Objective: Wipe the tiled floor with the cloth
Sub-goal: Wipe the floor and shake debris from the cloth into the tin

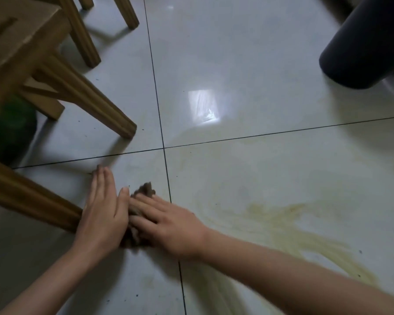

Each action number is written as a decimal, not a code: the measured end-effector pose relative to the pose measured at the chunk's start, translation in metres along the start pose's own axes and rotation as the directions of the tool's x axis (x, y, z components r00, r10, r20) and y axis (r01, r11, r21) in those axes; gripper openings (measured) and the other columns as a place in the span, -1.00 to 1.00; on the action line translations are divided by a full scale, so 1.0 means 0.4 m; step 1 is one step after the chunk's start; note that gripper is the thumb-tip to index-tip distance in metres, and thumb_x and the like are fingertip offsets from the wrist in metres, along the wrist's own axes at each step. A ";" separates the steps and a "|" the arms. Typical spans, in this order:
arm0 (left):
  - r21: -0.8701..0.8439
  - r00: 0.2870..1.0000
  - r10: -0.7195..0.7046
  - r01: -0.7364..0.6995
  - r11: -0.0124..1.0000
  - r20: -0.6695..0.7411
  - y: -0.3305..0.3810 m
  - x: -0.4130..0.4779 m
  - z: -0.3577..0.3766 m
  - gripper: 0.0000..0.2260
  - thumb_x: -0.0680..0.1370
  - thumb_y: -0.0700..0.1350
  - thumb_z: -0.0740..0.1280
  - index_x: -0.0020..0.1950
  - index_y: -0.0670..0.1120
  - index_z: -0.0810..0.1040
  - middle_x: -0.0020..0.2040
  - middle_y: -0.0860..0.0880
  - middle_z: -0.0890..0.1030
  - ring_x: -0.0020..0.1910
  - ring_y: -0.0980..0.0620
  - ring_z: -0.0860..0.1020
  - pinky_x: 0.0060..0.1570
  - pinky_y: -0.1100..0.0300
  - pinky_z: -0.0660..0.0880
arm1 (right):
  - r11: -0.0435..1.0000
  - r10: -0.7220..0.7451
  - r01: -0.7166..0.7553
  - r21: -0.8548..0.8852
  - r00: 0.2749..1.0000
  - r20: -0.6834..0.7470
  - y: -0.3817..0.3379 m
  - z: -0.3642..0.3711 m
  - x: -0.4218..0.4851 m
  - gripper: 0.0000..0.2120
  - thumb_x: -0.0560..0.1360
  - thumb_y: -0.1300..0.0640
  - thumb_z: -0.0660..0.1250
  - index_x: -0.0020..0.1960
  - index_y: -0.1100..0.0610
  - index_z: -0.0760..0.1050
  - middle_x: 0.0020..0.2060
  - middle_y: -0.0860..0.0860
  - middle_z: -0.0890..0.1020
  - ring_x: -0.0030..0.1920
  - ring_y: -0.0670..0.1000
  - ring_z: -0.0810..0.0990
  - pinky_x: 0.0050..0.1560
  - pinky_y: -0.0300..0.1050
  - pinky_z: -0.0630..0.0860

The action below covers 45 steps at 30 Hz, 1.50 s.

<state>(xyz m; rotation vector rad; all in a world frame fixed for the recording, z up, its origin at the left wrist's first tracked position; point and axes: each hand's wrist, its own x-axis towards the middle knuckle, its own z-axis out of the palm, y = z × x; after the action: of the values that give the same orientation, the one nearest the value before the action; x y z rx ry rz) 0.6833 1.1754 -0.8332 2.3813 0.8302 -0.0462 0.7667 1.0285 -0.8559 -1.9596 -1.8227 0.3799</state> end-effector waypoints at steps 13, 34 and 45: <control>-0.193 0.997 -0.075 0.075 0.978 0.009 -0.009 0.017 -0.004 -0.48 0.67 -0.02 -0.04 0.57 -0.17 -0.11 0.59 -0.06 -0.09 0.55 0.10 -0.11 0.42 0.32 -0.18 | 0.988 0.155 -0.156 0.010 0.967 -0.201 0.001 0.026 0.093 -0.68 0.53 0.32 0.29 0.26 0.39 0.49 0.36 0.32 0.42 0.38 0.31 0.38 0.46 0.08 0.16; 0.469 0.969 -0.127 0.013 0.883 0.212 0.044 0.020 -0.031 -0.44 0.62 0.01 -0.24 0.56 -0.26 -0.15 0.56 -0.27 -0.18 0.55 -0.19 -0.17 0.51 0.00 -0.11 | 0.997 0.045 -0.045 -0.068 0.999 0.006 0.090 -0.076 -0.087 -0.73 0.58 0.26 0.27 0.26 0.27 0.54 0.37 0.21 0.45 0.38 0.20 0.42 0.44 -0.01 0.26; 0.649 0.982 -0.062 -0.069 0.758 0.176 0.031 0.011 -0.016 -0.40 0.65 0.08 -0.14 0.55 -0.26 -0.22 0.55 -0.30 -0.16 0.55 -0.20 -0.13 0.51 0.03 -0.06 | 0.952 0.298 -0.305 -0.024 0.942 -0.155 -0.016 0.008 -0.145 -0.63 0.68 0.11 0.03 0.40 0.17 0.42 0.49 0.10 0.30 0.50 0.09 0.24 0.44 0.04 0.27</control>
<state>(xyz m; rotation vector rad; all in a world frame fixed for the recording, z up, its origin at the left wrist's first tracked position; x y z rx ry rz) 0.6930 1.1738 -0.8222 2.9634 0.8040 -0.6569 0.7539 0.9716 -0.8611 -2.2423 -1.4531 0.2757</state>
